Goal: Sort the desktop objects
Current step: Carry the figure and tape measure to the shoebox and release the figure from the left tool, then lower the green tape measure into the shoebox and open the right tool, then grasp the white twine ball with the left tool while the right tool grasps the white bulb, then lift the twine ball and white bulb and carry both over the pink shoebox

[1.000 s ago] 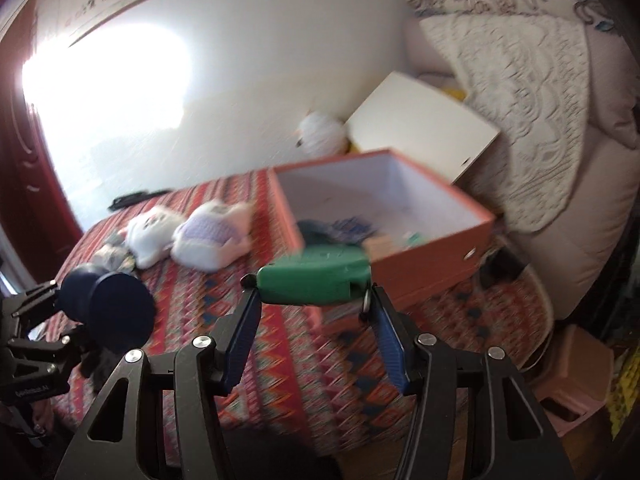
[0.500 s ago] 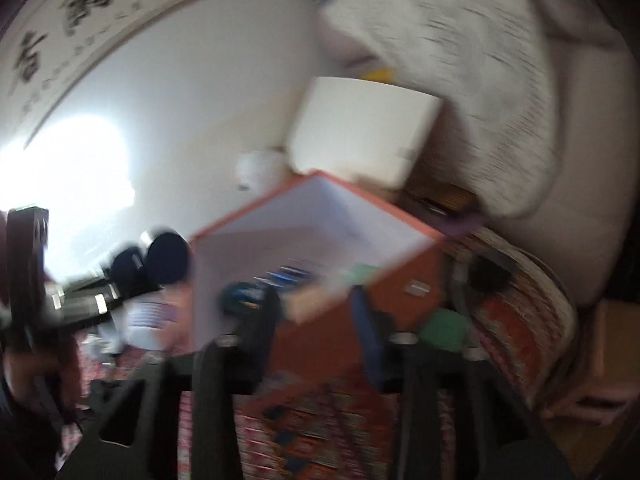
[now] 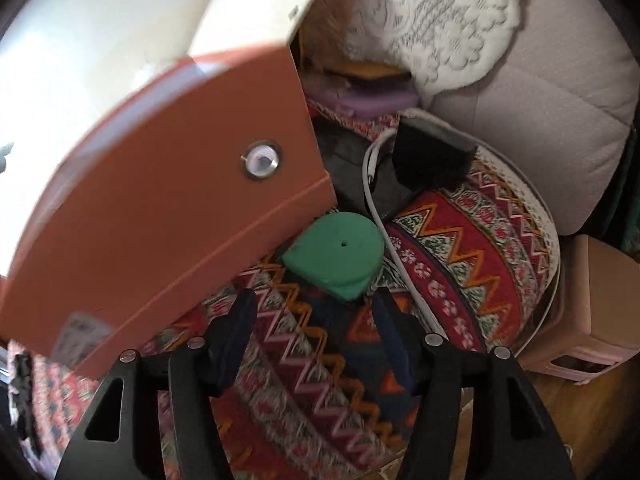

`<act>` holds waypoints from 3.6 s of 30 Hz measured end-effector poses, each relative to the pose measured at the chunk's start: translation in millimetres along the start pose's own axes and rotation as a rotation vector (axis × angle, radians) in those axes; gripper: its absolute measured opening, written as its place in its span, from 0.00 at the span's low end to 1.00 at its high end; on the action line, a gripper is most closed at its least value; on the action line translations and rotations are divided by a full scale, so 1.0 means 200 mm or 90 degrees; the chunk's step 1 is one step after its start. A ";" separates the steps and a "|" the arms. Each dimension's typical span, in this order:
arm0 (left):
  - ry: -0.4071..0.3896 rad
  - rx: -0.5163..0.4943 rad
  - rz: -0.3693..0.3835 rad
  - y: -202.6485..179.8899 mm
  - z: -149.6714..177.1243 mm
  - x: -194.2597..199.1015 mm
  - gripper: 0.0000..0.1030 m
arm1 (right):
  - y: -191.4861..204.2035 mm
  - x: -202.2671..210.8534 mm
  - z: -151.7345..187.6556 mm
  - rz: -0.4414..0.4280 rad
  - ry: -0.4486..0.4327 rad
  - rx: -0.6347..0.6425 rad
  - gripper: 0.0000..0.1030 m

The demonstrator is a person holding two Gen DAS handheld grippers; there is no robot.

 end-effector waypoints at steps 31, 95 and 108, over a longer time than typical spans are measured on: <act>-0.030 0.081 -0.007 0.25 0.43 0.45 0.95 | 0.53 0.82 -0.37 0.054 -0.282 0.102 0.61; -0.124 0.489 -0.070 2.12 1.64 0.78 0.62 | 3.01 0.47 0.90 -0.337 -0.013 0.593 0.31; -0.137 0.457 -0.061 1.60 1.81 1.25 0.62 | 2.54 0.89 1.01 -0.358 -0.032 0.547 0.31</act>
Point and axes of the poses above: each gripper's, at about its wrist camera, not at the fingertips, and x roughly against the way its jaws point, y to its left, z to its underside, the point moved 4 cm from there along -x, roughly the way its jaws point, and after that the axes turned 14 degrees about z, right-handed, at the moved point
